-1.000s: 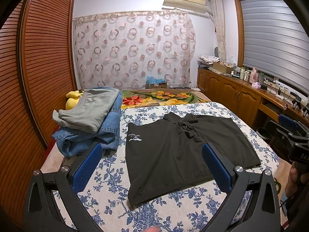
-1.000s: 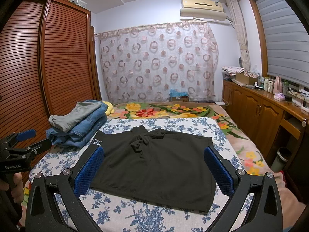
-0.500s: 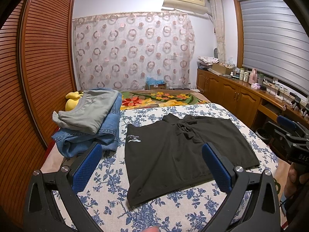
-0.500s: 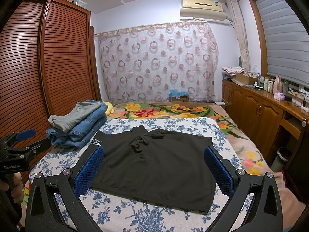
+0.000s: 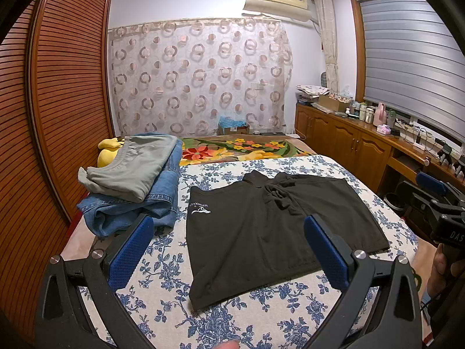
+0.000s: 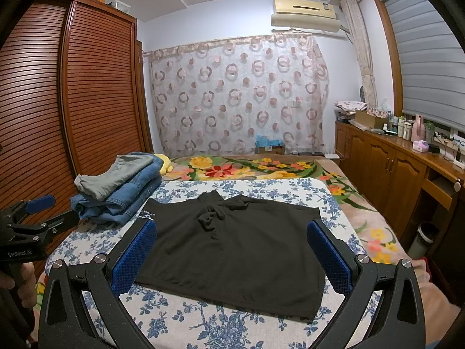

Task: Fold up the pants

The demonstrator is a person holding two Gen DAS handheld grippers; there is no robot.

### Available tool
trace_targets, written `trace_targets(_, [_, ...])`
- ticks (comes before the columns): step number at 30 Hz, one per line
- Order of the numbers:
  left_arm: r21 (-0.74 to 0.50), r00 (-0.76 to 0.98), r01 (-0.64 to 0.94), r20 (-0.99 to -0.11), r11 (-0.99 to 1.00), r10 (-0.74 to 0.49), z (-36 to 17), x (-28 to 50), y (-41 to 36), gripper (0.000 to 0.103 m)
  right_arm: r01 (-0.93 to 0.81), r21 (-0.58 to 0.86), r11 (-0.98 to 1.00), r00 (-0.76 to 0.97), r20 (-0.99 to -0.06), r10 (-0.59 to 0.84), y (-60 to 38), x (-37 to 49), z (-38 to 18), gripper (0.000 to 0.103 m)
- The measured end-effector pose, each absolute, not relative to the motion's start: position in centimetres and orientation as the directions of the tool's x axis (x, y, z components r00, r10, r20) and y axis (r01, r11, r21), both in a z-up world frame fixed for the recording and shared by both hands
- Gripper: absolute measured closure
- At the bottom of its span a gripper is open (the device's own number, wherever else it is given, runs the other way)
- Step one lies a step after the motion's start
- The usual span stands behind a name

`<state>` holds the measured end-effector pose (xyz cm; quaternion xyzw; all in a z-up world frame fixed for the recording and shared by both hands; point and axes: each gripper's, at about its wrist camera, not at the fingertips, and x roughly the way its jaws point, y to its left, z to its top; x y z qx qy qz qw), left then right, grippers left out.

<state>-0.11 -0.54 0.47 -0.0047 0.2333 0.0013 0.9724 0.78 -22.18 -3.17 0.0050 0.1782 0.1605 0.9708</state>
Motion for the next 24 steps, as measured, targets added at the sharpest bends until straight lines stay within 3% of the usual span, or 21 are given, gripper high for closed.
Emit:
trace_targets(16, [-0.011,0.888,-0.003,-0.459,1.000,-0.002,1.3,0.1,-1.3,0.000,-0.315,0.070,0.946,0.881,-0.348,0.319,-22.3,1.0,-3.3,0.000])
trace_targets(24, [-0.025,0.829,-0.027,-0.560,0.999,0.008,-1.3,0.4,-1.7,0.000,-0.333,0.063,0.941,0.849,-0.414,0.329,-22.3,2.4,-5.0,0.000])
